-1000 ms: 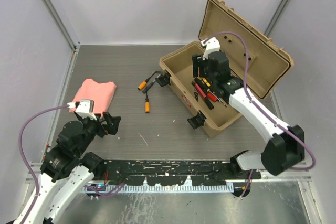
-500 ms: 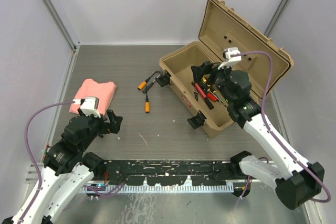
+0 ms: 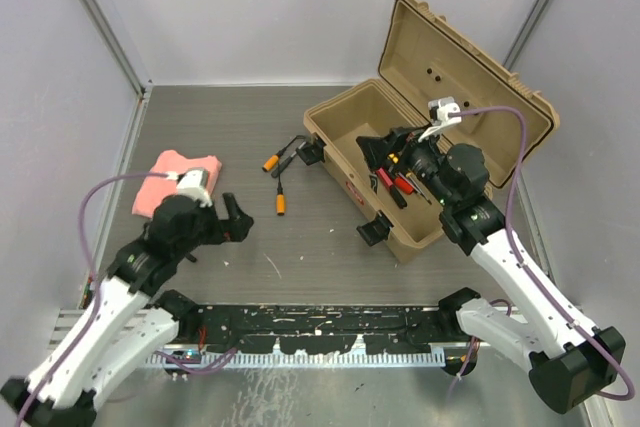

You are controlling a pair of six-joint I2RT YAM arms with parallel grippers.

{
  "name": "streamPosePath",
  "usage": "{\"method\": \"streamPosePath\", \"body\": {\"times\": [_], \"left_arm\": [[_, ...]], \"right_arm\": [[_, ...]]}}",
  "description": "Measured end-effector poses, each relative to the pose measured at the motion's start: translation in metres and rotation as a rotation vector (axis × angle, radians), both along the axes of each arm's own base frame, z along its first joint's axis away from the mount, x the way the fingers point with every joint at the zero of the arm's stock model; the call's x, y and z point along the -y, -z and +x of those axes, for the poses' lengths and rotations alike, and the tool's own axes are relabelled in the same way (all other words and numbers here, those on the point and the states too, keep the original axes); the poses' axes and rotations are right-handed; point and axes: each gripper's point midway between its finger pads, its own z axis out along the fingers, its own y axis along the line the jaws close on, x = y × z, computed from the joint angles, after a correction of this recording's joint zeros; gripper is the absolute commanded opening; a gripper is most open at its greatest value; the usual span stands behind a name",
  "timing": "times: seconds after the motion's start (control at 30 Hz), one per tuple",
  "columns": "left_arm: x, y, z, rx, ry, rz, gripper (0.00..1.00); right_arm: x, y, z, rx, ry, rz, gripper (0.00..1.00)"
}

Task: Pack the tool kit
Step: Pick up the screwdriver from the center of the board.

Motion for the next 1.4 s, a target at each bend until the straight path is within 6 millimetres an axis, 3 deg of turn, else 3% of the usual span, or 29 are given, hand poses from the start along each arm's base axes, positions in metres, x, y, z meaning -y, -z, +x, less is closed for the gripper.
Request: {"method": "streamPosePath", "body": {"times": [0.1, 0.33, 0.53, 0.67, 0.9, 1.13, 1.4], "left_arm": [[0.024, 0.016, 0.011, -0.174, 0.034, -0.001, 0.98], [0.055, 0.025, 0.049, -0.321, 0.015, -0.004, 1.0], [0.074, 0.06, 0.072, -0.462, -0.04, 0.079, 0.93], [0.087, 0.077, 0.085, -0.502, -0.06, 0.139, 0.89], [0.089, 0.105, 0.103, -0.56, -0.118, 0.237, 0.77], [0.092, 0.136, 0.112, -0.611, -0.14, 0.319, 0.71], [0.092, 0.151, 0.111, -0.64, -0.127, 0.362, 0.66]], "right_arm": [[-0.015, -0.002, -0.013, 0.0, -0.109, 0.004, 1.0], [-0.032, -0.012, -0.038, -0.006, -0.259, 0.045, 1.0], [-0.022, 0.01, -0.031, -0.105, -0.18, 0.023, 1.0], [-0.009, 0.01, -0.034, -0.1, -0.116, 0.023, 1.0], [0.009, -0.005, -0.038, -0.046, -0.038, 0.032, 1.0], [0.014, 0.01, -0.034, -0.086, -0.008, -0.008, 1.0], [0.014, 0.015, -0.035, -0.104, -0.005, -0.017, 1.0]]}}
